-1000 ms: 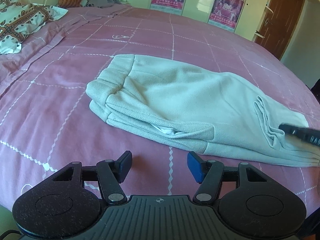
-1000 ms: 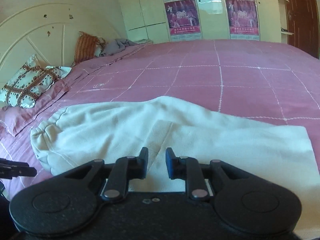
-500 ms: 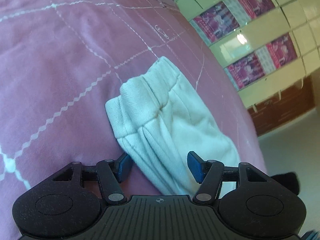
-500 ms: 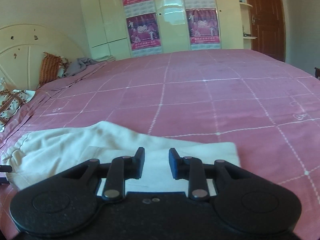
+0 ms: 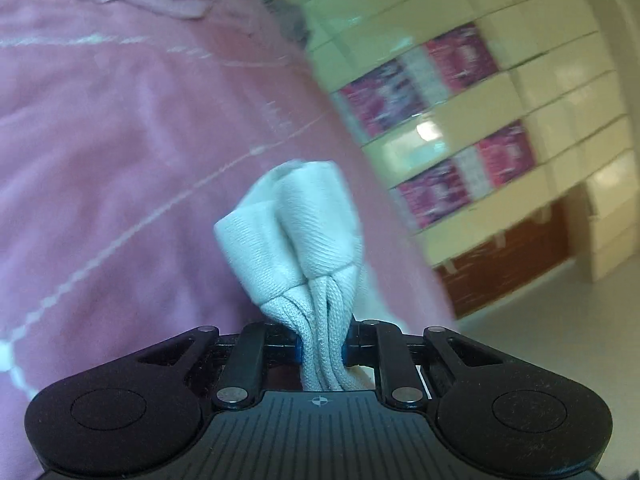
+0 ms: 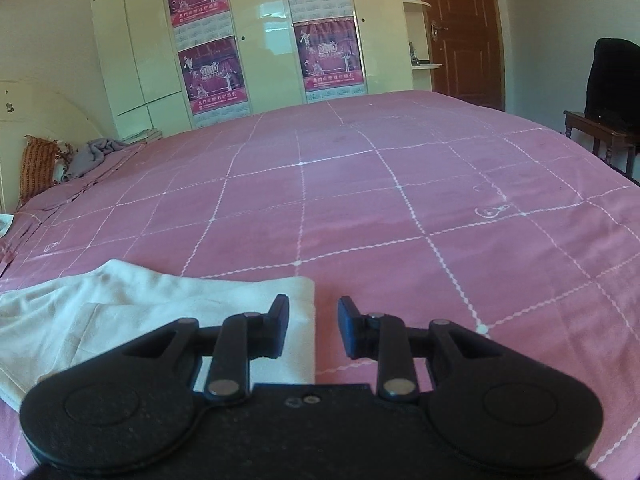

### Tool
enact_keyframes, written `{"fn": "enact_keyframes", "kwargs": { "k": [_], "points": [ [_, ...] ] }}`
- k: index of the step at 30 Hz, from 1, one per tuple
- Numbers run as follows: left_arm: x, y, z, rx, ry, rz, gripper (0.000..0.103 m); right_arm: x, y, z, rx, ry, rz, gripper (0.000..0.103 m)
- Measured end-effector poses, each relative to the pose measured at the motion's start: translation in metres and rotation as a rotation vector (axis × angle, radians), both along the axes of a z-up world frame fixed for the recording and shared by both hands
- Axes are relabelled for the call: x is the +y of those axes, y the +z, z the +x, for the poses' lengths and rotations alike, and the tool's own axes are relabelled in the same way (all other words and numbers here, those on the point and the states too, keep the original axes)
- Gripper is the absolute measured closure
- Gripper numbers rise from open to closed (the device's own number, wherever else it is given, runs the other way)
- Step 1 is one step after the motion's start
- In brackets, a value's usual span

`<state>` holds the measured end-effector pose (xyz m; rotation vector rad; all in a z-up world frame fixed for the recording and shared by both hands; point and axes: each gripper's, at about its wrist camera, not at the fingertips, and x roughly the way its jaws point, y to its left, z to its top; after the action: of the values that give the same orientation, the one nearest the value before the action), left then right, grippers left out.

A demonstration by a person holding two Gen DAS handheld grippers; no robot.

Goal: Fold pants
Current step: 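Grasp the waistband end with the left tool and lift it up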

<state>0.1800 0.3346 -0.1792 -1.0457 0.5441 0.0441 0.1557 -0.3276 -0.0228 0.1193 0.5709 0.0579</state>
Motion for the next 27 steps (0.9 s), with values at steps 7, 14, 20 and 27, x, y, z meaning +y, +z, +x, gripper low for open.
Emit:
{"fn": "enact_keyframes", "kwargs": {
  "k": [7, 14, 20, 27],
  "points": [
    [-0.018, 0.04, 0.016, -0.052, -0.05, 0.1, 0.087, -0.046, -0.011, 0.006, 0.005, -0.091, 0.008, 0.076],
    [-0.101, 0.162, 0.061, -0.236, -0.312, 0.448, 0.087, -0.088, -0.026, 0.0, -0.008, -0.168, 0.049, 0.075],
    [-0.217, 0.2, 0.1, -0.289, -0.603, 0.661, 0.087, -0.122, -0.032, -0.011, -0.047, -0.234, 0.085, 0.075],
    [-0.35, 0.205, 0.108, -0.256, -0.938, 0.9, 0.087, -0.168, -0.044, -0.019, -0.062, -0.326, 0.262, 0.074]
  ]
}}
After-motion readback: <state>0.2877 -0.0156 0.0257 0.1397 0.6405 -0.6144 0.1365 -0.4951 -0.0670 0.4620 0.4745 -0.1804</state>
